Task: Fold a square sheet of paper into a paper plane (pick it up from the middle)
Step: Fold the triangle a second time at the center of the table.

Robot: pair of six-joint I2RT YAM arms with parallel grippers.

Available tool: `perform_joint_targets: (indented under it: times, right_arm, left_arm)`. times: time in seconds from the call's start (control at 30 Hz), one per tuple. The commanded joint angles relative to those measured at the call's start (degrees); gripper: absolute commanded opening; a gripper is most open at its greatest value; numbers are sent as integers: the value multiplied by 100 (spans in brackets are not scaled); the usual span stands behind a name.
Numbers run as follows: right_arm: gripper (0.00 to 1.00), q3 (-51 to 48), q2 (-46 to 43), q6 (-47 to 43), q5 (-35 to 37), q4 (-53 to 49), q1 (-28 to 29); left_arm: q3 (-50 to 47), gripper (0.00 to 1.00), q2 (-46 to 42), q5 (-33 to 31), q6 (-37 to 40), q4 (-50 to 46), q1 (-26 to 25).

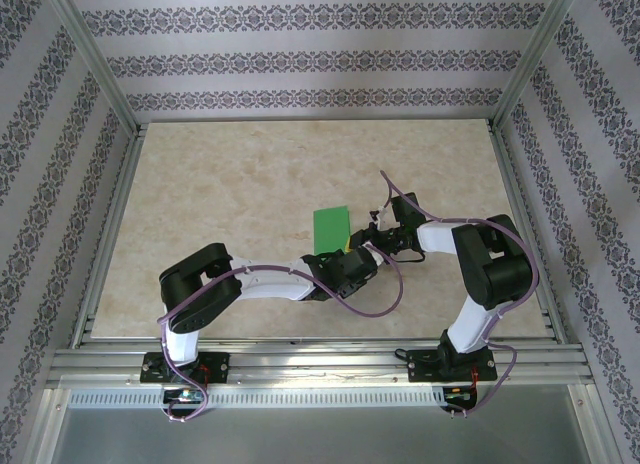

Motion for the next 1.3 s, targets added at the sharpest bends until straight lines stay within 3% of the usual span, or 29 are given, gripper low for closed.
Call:
perform_joint_targets:
  times: [0.0,0.2,0.3,0.4,0.5,0.63,0.97,1.07,1.13,1.27]
  right_arm:
    - [26,70,-87,-6,188,-69,-85]
    - [32,-213,-810,-84,905,-302,-278]
    - [38,-528,-1365,-223,1662,-394,-375]
    - [37,-729,-1837,-358,2307,-595,-447]
    - [36,-858,-2105,-317,2292,-672,-558]
    - [24,-1044,-2257,-95,1970,-535,-545]
    - [18,-1082,-1642,244,1182,-19,-50]
    - [29,-1042,-1350,570,1055,267,60]
    - [29,-1129,-1327,943,933,740,73]
    - [37,-1069,-1387,1117,1090,715,91]
  left_arm:
    - [63,0,-122,10,-15,-229,-28]
    - [-132,0,-457,1003,-326,-113,243]
    - [-165,0,-626,1808,-563,-88,475]
    - [-237,0,-732,2515,-911,48,730]
    - [-362,0,-807,3238,-1341,322,1042]
    - [-450,0,-784,3904,-1755,582,1348]
    - [-417,0,-748,4083,-1912,546,1446]
    - [-430,0,-754,4062,-1884,505,1450]
    - [-444,0,-764,4014,-1854,465,1453]
    - [-458,0,-785,3988,-1791,416,1453]
